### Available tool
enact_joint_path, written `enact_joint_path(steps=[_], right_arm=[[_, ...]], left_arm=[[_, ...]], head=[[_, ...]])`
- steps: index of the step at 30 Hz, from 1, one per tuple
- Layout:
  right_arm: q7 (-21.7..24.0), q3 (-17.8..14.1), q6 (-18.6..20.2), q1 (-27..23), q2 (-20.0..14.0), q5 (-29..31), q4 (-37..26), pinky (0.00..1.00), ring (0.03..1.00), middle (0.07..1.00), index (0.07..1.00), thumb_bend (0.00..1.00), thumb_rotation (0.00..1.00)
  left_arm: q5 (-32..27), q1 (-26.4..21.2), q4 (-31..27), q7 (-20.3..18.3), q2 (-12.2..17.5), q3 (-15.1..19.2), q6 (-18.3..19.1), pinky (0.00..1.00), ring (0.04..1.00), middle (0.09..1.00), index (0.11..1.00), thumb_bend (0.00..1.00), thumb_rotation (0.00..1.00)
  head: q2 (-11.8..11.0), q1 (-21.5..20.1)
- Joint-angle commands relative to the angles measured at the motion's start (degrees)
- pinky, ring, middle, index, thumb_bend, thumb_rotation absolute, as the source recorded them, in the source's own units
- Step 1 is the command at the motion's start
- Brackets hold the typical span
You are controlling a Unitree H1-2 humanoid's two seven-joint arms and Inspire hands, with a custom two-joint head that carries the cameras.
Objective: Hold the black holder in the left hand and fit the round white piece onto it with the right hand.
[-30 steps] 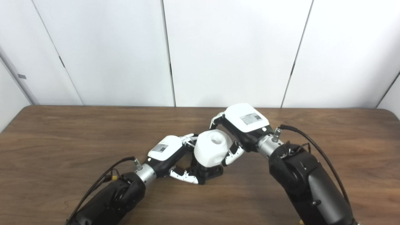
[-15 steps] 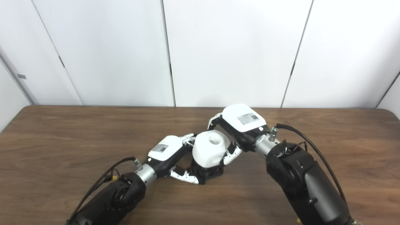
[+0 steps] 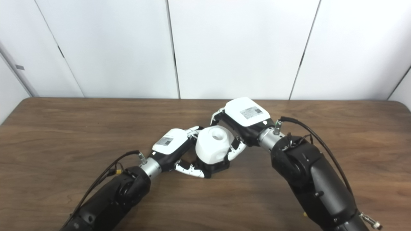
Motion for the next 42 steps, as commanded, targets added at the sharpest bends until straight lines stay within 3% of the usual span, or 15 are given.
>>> enact_joint_path(steps=[1,11,22,42], right_arm=[[0.01,0.41,-1.58,-2.19,-0.45,0.02,0.05,0.71,0.787,0.721,0.481,0.52,0.14],[1.09,1.40,-1.49,-2.31,-0.13,0.11,0.67,0.76,0.797,0.739,0.482,0.52,0.14],[1.00,2.53,-1.79,-3.08,0.46,0.18,1.82,0.75,0.791,0.734,0.482,0.52,0.14],[3.32,5.39,-3.21,-4.04,-1.28,-0.63,2.58,0.79,0.802,0.717,0.483,0.52,0.14]], left_arm=[[2.83,1.57,0.95,-4.22,-0.68,-2.70,1.10,0.88,0.951,0.890,0.485,0.52,0.07],[2.32,1.71,0.38,-4.72,-0.92,-2.58,1.60,0.88,0.955,0.892,0.485,0.52,0.07],[2.03,2.08,-0.63,-4.76,-0.91,-2.62,2.03,0.88,0.943,0.878,0.485,0.52,0.07],[2.23,2.29,-1.95,-6.50,-0.74,-2.78,3.33,0.88,0.949,0.887,0.485,0.52,0.07]], head=[[0.07,0.02],[0.59,0.32],[0.97,0.48],[1.62,0.90]])
